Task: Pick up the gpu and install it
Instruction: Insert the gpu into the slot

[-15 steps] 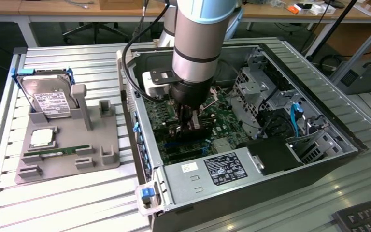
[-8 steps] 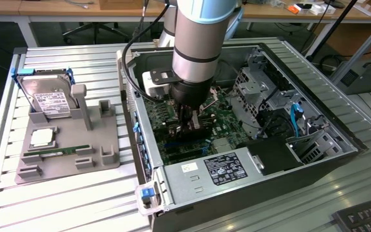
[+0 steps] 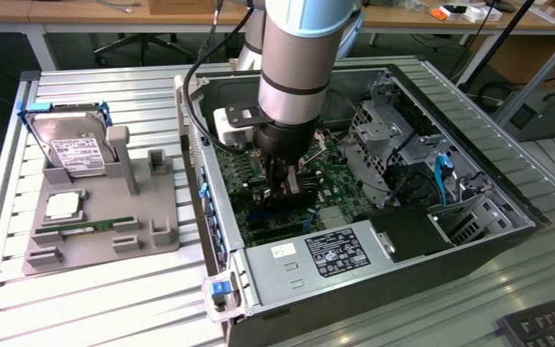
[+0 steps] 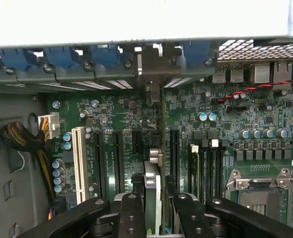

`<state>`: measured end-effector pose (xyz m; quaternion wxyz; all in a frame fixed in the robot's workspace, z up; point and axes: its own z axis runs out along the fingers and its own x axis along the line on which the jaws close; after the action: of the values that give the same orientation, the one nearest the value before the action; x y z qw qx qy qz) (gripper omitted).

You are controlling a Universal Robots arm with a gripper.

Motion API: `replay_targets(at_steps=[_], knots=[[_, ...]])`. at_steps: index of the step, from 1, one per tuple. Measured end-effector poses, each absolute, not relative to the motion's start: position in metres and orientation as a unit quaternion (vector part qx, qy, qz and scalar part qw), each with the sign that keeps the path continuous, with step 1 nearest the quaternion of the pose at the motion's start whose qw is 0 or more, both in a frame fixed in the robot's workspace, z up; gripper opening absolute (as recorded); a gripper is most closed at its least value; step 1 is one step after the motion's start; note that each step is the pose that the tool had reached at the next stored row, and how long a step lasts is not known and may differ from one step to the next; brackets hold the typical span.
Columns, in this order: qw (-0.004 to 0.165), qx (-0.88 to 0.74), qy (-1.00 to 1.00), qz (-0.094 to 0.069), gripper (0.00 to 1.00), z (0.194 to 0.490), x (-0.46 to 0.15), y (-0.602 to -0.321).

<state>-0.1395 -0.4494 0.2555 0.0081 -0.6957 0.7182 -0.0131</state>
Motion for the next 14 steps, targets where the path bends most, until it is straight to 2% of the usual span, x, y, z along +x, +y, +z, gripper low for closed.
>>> replay_targets(at_steps=[14], knots=[[-0.002,-0.696,0.718,-0.024,0.27,0.2627,-0.1395,-0.4493]])
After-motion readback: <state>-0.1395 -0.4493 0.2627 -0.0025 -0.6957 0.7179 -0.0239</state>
